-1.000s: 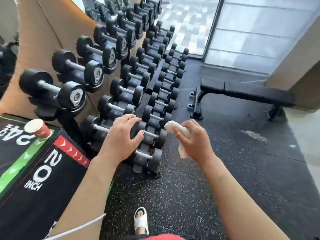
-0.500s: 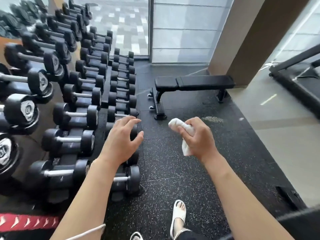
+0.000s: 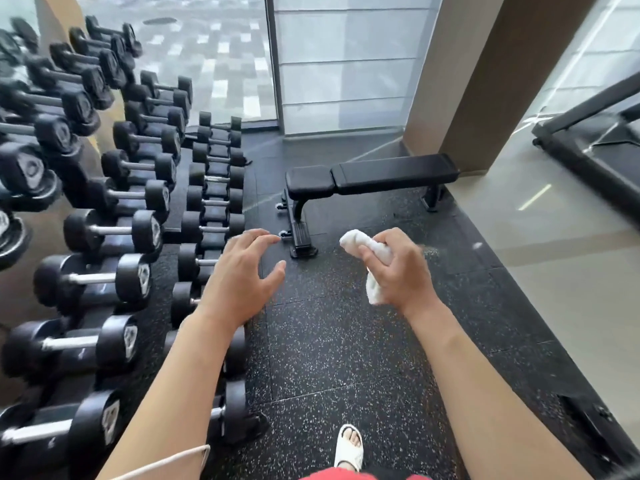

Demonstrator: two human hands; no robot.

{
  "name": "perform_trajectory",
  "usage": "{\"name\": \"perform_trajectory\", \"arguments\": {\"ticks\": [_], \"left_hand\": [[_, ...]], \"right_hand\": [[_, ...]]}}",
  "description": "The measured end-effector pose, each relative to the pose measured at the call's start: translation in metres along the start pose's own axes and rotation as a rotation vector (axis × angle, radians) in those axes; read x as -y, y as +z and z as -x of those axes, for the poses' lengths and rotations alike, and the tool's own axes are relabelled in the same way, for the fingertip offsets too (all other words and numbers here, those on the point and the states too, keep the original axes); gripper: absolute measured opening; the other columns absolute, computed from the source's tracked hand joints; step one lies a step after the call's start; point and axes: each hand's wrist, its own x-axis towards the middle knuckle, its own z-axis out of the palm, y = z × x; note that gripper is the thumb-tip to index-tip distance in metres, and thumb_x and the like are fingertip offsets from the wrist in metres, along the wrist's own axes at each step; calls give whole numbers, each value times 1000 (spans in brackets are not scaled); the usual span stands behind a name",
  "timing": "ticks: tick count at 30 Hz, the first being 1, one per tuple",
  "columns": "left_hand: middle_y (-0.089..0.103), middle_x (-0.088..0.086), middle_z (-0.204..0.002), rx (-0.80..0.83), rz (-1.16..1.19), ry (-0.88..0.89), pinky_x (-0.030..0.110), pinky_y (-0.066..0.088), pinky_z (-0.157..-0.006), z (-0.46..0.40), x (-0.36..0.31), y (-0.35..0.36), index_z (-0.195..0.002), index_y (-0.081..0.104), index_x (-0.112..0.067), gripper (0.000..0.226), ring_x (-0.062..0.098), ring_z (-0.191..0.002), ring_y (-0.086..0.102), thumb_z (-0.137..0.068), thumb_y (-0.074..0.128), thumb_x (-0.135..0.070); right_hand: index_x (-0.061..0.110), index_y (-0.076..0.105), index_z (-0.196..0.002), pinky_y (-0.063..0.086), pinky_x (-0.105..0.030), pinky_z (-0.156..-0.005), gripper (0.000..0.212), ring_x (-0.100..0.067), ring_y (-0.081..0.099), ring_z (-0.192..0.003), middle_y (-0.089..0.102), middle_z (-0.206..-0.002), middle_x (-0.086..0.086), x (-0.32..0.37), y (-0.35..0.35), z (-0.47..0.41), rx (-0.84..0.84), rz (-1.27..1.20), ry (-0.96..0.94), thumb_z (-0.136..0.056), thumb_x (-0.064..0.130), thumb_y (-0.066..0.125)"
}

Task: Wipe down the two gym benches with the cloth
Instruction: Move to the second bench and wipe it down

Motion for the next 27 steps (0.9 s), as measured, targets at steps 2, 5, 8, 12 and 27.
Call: {"name": "perform_trajectory", "arguments": {"ticks": [2, 5, 8, 12, 27], "left_hand": [[54, -4, -146, 3, -12, 3, 29, 28, -118, -23, -10, 10, -140, 61, -21, 45, 15, -138, 39, -97, 66, -36], [55, -6, -143, -11, -9, -1, 34, 33, -119, -54, -23, 22, -137, 62, -24, 43, 15, -135, 41, -97, 66, -36], [55, -4, -144, -18, -17, 3, 37, 35, -120, -85, -35, 37, -137, 63, -22, 43, 18, -136, 44, -97, 68, -35], [55, -6, -143, 14, -31, 22, 34, 34, -117, -122, -48, 55, -138, 62, -23, 43, 16, -135, 44, -97, 68, -35], [54, -6, -146, 76, 21, 43, 44, 39, -116, -302, -18, 113, -141, 59, -24, 45, 20, -139, 44, -98, 66, -37]], "right_hand": [[19, 64, -92, 47, -30, -68, 24, -12, 57, -76, 61, -89, 5, -23, -8, -23, -9, -13, 16, -97, 41, 71], [24, 60, -90, 43, -22, -64, 21, -7, 56, -75, 60, -88, 7, -52, -19, -55, -15, -29, 18, -97, 41, 70], [26, 59, -90, 39, -12, -65, 20, -8, 57, -75, 60, -88, 7, -76, -26, -80, -37, -47, 30, -97, 41, 70], [24, 61, -91, 44, -17, -65, 24, -8, 59, -75, 61, -88, 7, -106, -28, -101, -75, -67, 55, -97, 45, 70], [26, 61, -92, 51, -30, -69, 21, -8, 59, -78, 61, -90, 9, -169, -4, -223, -125, 23, 138, -97, 44, 69]]}}
